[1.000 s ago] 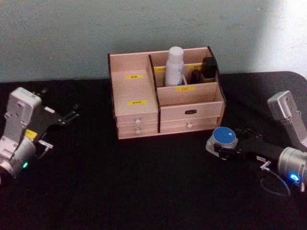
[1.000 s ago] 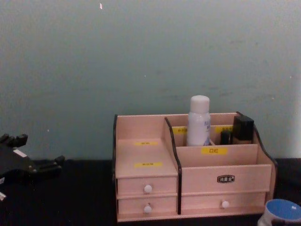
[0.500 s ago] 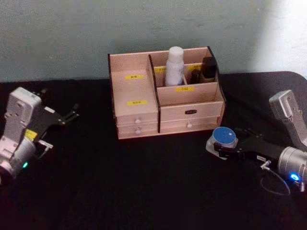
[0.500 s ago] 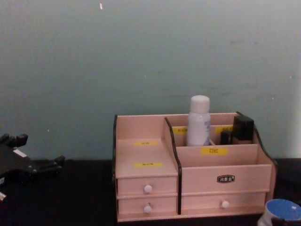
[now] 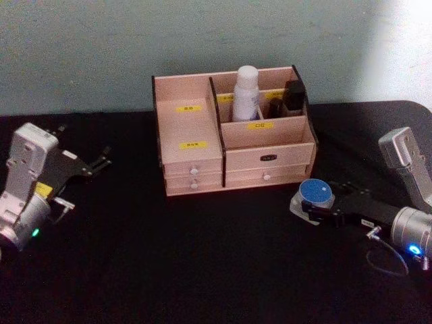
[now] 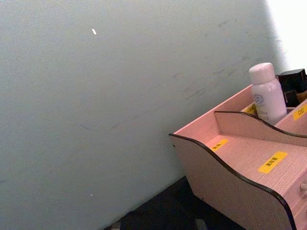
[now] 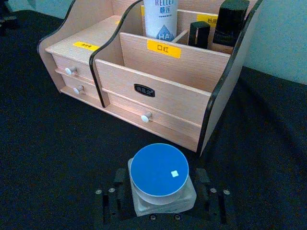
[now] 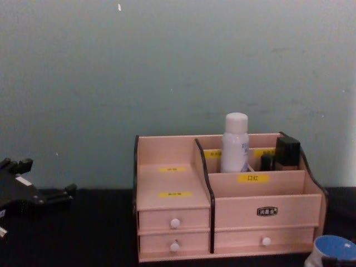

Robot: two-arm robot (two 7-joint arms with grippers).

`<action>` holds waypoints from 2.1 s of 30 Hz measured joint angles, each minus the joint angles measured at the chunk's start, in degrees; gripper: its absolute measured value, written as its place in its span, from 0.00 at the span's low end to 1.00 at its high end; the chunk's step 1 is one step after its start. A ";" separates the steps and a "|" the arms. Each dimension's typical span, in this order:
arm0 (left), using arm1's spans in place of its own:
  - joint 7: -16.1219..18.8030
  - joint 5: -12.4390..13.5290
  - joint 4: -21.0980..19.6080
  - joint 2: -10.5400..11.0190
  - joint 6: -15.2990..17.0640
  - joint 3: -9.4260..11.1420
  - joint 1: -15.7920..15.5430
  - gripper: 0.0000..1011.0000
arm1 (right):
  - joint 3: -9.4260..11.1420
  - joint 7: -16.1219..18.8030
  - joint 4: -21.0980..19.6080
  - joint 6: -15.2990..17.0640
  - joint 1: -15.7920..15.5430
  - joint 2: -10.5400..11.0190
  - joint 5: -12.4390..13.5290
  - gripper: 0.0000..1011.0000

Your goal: Pick up the facial cleanser and watermelon frost from the table and place them into the tiered storage box.

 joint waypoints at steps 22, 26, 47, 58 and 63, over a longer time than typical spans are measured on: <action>0.00 0.00 0.00 0.00 0.00 0.00 0.00 0.99 | 0.00 -0.04 -0.01 0.00 0.00 0.00 -0.02 0.70; 0.00 0.00 0.00 0.00 0.00 0.00 0.00 0.99 | 0.00 -0.03 -0.01 0.00 0.00 0.00 -0.04 0.70; 0.00 0.00 0.00 0.00 0.00 0.00 0.00 0.99 | -0.25 2.36 -2.86 0.20 0.97 1.18 1.75 0.70; 0.00 0.00 0.00 0.00 0.00 0.00 0.00 0.99 | -3.39 4.21 -3.54 0.57 6.27 0.58 2.42 0.70; 0.00 0.00 0.00 0.00 0.00 0.00 0.00 0.99 | -5.41 4.53 -2.71 0.36 9.50 -0.81 1.96 0.70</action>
